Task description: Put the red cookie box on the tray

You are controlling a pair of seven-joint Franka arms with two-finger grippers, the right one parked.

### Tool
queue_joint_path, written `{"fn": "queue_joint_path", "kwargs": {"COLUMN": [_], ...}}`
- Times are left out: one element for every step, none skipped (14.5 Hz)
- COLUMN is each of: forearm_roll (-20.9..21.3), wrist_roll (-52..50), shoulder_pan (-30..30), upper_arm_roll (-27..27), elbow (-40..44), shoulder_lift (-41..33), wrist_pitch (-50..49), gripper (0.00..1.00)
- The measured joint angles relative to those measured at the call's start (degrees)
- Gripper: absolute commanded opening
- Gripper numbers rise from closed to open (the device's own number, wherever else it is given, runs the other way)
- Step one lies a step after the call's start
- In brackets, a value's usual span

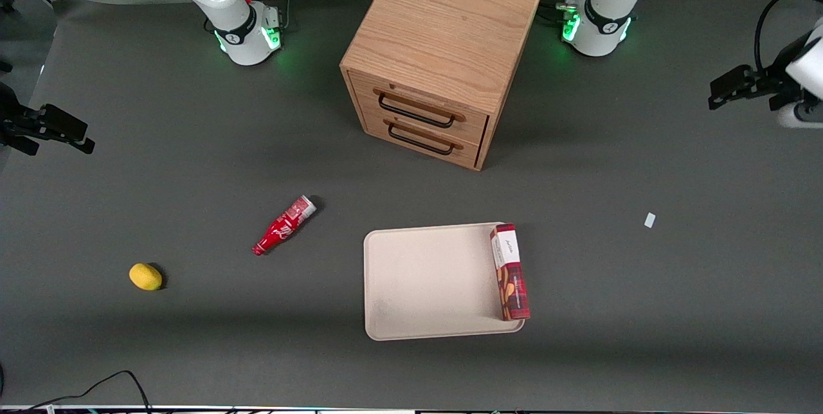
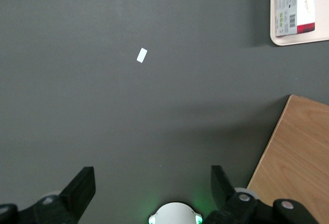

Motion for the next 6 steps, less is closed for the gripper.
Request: {"fn": "queue_joint_path", "kwargs": {"forearm_roll": [-0.02, -0.04, -0.15, -0.28, -0.36, -0.40], "wrist_roll": [0.13, 0.16, 0.26, 0.41, 0.59, 0.72], "shoulder_pan": [-0.02, -0.02, -0.02, -0.02, -0.03, -0.10], "upper_arm_roll": [0.34, 0.64, 0.91, 1.11, 1.18, 1.17], "elbow": [-2.41, -3.90, -4.61, -4.73, -4.67, -4.42], "shoulder_lift": [-2.17, -3.66, -4.45, -4.63, -4.50, -4.22], "wrist_pitch": [0.40, 0.58, 0.73, 0.77, 0.77, 0.75], "gripper": [1.00, 1.00, 1.00, 1.00, 1.00, 1.00]}}
